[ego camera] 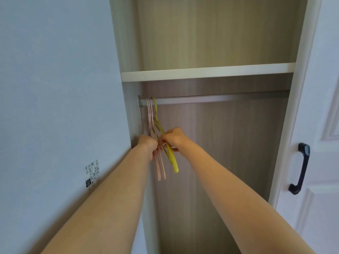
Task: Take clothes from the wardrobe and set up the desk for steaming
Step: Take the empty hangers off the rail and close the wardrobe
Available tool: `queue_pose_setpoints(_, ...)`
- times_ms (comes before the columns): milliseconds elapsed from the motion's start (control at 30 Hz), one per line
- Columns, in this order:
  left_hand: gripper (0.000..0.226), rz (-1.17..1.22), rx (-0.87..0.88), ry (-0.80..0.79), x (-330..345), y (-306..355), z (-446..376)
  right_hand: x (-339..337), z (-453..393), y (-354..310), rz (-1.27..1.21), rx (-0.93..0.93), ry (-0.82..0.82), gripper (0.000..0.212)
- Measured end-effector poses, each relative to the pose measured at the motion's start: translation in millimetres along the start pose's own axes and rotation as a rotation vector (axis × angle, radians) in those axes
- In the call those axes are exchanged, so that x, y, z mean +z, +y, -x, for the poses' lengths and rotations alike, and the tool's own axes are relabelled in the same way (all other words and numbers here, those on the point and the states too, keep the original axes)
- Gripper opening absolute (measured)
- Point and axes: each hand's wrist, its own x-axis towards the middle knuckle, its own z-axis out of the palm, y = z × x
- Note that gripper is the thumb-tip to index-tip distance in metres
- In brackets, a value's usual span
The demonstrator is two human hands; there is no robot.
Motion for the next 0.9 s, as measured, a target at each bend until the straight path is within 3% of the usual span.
queue_pose_setpoints(133, 0.027, 0.070, -0.032, 0.007, -0.9, -1.8, -6.1, 0.0, 5.9, -2.0, -0.105, 0.037, -0.064, 0.013)
queue_pose_setpoints(267, 0.014, 0.046, 0.008, -0.012, 1.2, 0.1, 2.1, 2.2, 1.7, -1.9, -0.131, 0.034, -0.012, 0.009)
queue_pose_setpoints(367, 0.017, 0.055, 0.017, -0.045, 1.2, 0.4, 4.3, 2.1, 0.7, -2.3, -0.152, 0.076, -0.018, 0.010)
queue_pose_setpoints(600, 0.006, 0.083, 0.010, 0.017, -0.5, -0.4, -0.7, 1.5, -7.0, -1.2, -0.099, 0.101, 0.021, 0.010)
queue_pose_setpoints(767, 0.023, 0.207, -0.069, -0.071, 1.2, 0.4, 7.0, -0.1, -6.2, -1.4, -0.150, 0.101, -0.011, 0.020)
queue_pose_setpoints(900, 0.024, 0.253, -0.081, -0.108, 0.0, 3.0, 14.2, -1.9, 0.9, -5.7, -0.188, 0.085, 0.032, 0.022)
